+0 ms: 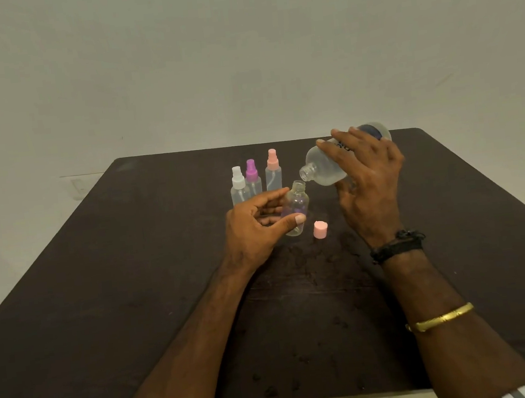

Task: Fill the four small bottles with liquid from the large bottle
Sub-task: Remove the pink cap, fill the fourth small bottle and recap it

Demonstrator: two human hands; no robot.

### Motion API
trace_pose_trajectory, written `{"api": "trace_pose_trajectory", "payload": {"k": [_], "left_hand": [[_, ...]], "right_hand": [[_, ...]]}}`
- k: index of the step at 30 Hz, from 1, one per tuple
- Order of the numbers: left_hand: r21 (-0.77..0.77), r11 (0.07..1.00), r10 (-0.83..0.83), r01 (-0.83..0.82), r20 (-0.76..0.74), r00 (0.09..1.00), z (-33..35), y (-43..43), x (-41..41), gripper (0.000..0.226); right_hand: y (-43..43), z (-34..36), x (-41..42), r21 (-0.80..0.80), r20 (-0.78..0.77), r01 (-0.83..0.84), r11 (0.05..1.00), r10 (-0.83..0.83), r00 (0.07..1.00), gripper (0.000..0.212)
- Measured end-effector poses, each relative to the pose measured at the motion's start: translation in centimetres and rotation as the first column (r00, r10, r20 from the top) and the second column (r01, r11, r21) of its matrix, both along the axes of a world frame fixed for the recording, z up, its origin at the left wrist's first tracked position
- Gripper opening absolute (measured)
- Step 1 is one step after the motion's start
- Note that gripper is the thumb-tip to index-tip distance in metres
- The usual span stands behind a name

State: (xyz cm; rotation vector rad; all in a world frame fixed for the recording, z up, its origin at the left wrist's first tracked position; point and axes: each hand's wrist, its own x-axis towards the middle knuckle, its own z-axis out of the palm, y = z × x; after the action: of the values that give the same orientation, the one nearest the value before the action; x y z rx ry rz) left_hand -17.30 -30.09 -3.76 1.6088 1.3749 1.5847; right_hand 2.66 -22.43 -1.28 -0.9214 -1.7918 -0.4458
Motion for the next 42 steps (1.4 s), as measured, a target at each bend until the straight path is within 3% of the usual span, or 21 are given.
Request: {"api": "trace_pose_trajectory", "payload": {"k": [42], "left_hand": [[-0.068, 0.998, -0.016, 0.015, -0.02, 1.0, 0.23, -0.09, -0.31, 0.058]], "right_hand": [[-0.56, 0.48, 0.07, 0.017, 0.048, 0.036, 0.999, -0.036, 0.998, 0.064]]}}
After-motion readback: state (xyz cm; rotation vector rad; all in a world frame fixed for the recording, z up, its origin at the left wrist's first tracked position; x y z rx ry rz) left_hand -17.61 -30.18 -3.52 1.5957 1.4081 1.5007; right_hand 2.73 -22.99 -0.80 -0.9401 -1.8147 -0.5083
